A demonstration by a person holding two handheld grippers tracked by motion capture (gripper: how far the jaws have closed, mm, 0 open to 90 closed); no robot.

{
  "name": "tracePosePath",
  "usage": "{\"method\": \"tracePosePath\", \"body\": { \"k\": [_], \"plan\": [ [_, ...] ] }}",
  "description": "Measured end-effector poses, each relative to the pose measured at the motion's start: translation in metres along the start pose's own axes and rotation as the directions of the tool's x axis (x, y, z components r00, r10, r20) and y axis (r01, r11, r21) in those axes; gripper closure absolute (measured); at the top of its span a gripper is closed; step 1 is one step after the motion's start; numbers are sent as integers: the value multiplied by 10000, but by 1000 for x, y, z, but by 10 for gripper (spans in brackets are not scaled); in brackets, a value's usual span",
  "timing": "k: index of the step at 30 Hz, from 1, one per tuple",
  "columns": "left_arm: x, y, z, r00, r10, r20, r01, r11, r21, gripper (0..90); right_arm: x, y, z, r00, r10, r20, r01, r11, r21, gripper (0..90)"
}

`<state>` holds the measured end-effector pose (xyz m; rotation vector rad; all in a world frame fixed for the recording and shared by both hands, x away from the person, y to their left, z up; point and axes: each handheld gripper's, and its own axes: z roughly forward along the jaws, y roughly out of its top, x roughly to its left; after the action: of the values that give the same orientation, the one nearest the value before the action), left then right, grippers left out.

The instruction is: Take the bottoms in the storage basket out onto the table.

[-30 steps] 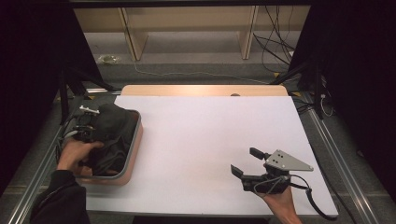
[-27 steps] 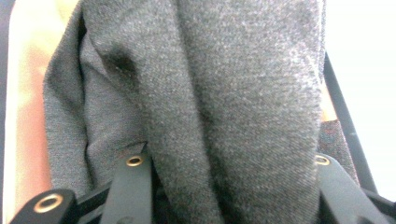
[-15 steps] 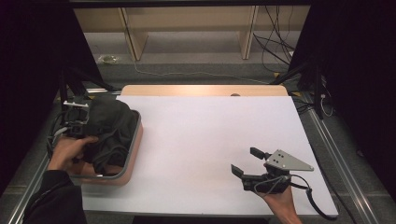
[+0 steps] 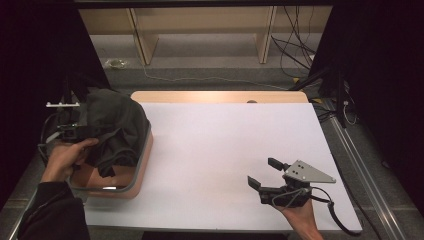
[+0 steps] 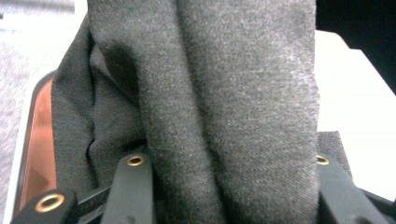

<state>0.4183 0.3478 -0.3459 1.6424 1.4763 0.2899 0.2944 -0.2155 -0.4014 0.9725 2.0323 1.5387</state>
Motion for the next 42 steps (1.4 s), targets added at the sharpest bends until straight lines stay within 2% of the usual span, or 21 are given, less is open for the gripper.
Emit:
{"method": "tracePosePath", "body": {
  "k": [2, 5, 6, 11, 13, 14, 15, 16, 17, 20, 21, 22, 23, 25, 26, 27, 30, 34, 38, 39, 42],
  "plan": [
    [-4, 3, -7, 9998, 98, 166, -93, 9996, -268, 557, 0, 0, 0, 10000, 29, 3, -29, 10000, 1, 133],
    [-8, 6, -11, 9991, 44, 420, -21, 9986, -537, 557, 0, 0, 0, 10000, 19, 5, -19, 10000, 3, 132],
    [-10, 7, -13, 9980, -34, 638, 79, 9975, -706, 557, 0, 0, 0, 10000, -8, 5, 8, 10000, -2, 132],
    [-17, 10, -15, 9947, 47, 1027, 47, 9958, -911, 557, 0, 0, 0, 10000, -3, 13, 3, 10000, 5, 132],
    [-22, 12, -16, 9925, 149, 1211, -30, 9952, -975, 556, 0, 0, 0, 10000, 15, 25, -15, 10000, 11, 132],
    [-28, 14, -17, 9887, 219, 1481, -61, 9943, -1064, 556, -1, 0, 0, 10000, 29, 27, -29, 10000, 18, 132],
    [-28, 14, -17, 9887, 219, 1481, -61, 9943, -1064, 556, -1, 0, 0, 10000, 29, 27, -29, 10000, 18, 132],
    [-34, 16, -18, 9832, 303, 1800, -98, 9935, -1137, 556, 0, 0, 0, 10000, 18, 33, -18, 10000, 18, 132],
    [-34, 16, -18, 9832, 303, 1800, -98, 9935, -1137, 556, 0, 0, 0, 10000, 18, 33, -18, 10000, 18, 132],
    [-49, 20, -17, 9705, 428, 2373, -133, 9921, -1244, 556, -1, 0, -1, 10000, 39, 19, -39, 10000, -9, 132],
    [-49, 20, -17, 9705, 428, 2373, -133, 9921, -1244, 556, -1, 0, -1, 10000, 39, 19, -39, 10000, -9, 132],
    [-58, 22, -15, 9649, 549, 2567, -234, 9920, -1242, 556, -1, 0, -1, 10000, 46, 22, -46, 10000, -30, 132],
    [-58, 22, -15, 9649, 549, 2567, -234, 9920, -1242, 556, -1, 0, -1, 10000, 46, 22, -46, 10000, -30, 132],
    [-67, 23, -13, 9586, 693, 2763, -353, 9914, -1262, 556, -1, 0, -1, 10000, 42, 27, -42, 10000, -32, 132],
    [-77, 25, -11, 9501, 791, 3018, -424, 9911, -1265, 556, -1, 0, -1, 10000, 59, 33, -59, 10000, -26, 133],
    [-77, 25, -11, 9501, 791, 3018, -424, 9911, -1265, 556, -1, 0, -1, 10000, 59, 33, -59, 10000, -26, 133],
    [-91, 27, -6, 9336, 1015, 3437, -616, 9902, -1252, 556, -1, 0, -1, 10000, 52, 46, -52, 10000, -8, 132],
    [-107, 29, 2, 9161, 1189, 3830, -778, 9896, -1212, 555, -1, 0, -1, 10000, 46, 88, -46, 10000, -36, 132],
    [-121, 29, 11, 9083, 1324, 3969, -975, 9895, -1070, 555, -1, 0, -1, 9999, 34, 103, -34, 10000, -34, 132],
    [-127, 29, 16, 9036, 1358, 4063, -1059, 9898, -954, 555, -2, 0, -2, 9999, 22, 112, -22, 10000, -29, 132],
    [-132, 28, 22, 8997, 1316, 4162, -1055, 9908, -854, 555, -2, 0, -2, 9999, 47, 106, -47, 10000, -54, 132]
  ]
}}
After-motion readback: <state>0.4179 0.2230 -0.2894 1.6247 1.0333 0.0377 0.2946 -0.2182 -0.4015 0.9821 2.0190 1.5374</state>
